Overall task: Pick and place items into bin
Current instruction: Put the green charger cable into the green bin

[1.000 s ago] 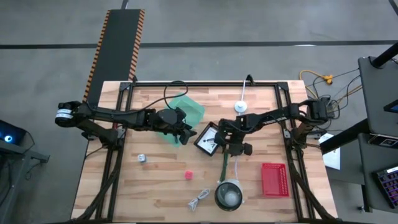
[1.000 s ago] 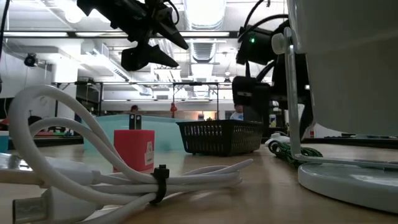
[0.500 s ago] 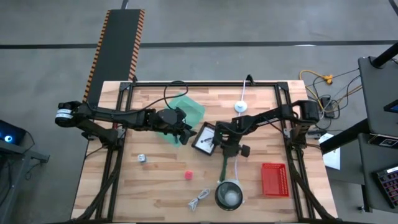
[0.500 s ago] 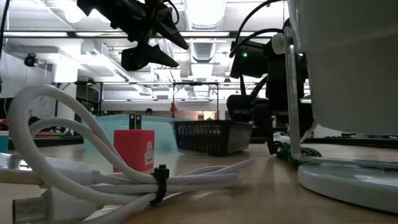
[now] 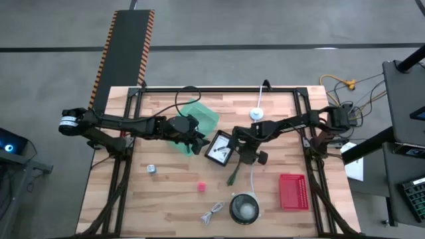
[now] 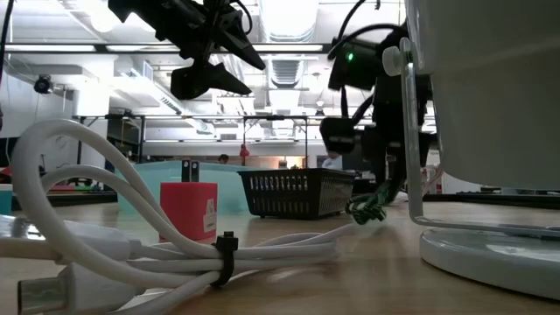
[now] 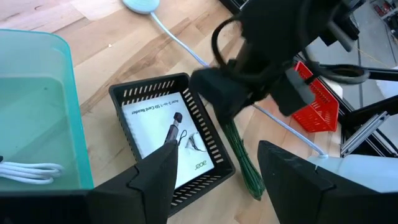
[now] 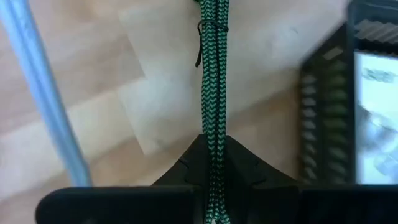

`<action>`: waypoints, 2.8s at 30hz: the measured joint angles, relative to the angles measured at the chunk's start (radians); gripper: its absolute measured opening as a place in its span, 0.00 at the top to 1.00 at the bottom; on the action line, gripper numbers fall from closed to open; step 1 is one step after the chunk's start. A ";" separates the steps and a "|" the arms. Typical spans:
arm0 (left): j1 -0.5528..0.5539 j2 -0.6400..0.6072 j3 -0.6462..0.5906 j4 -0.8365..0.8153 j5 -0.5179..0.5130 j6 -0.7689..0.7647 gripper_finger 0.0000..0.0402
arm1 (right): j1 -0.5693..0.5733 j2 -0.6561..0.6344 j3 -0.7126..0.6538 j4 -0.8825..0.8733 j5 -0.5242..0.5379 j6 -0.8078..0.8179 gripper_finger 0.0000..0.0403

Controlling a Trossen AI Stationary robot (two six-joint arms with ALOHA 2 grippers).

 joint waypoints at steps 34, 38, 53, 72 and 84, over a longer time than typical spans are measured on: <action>0.001 0.010 0.000 0.288 0.004 0.019 0.39 | -0.066 -0.455 0.000 0.046 0.541 0.248 0.97; 0.001 0.010 -0.002 0.270 -0.004 0.078 0.30 | -0.066 -0.455 0.001 0.046 0.541 0.246 0.97; 0.001 0.010 -0.055 0.270 -0.088 0.226 0.24 | -0.066 -0.455 0.066 0.100 0.538 0.277 0.97; 0.013 0.070 -0.051 0.395 -0.146 0.172 0.44 | -0.066 -0.454 0.068 0.129 0.534 0.284 0.97; 0.013 0.093 -0.047 0.487 -0.145 0.173 0.75 | -0.066 -0.454 0.068 0.127 0.535 0.287 0.97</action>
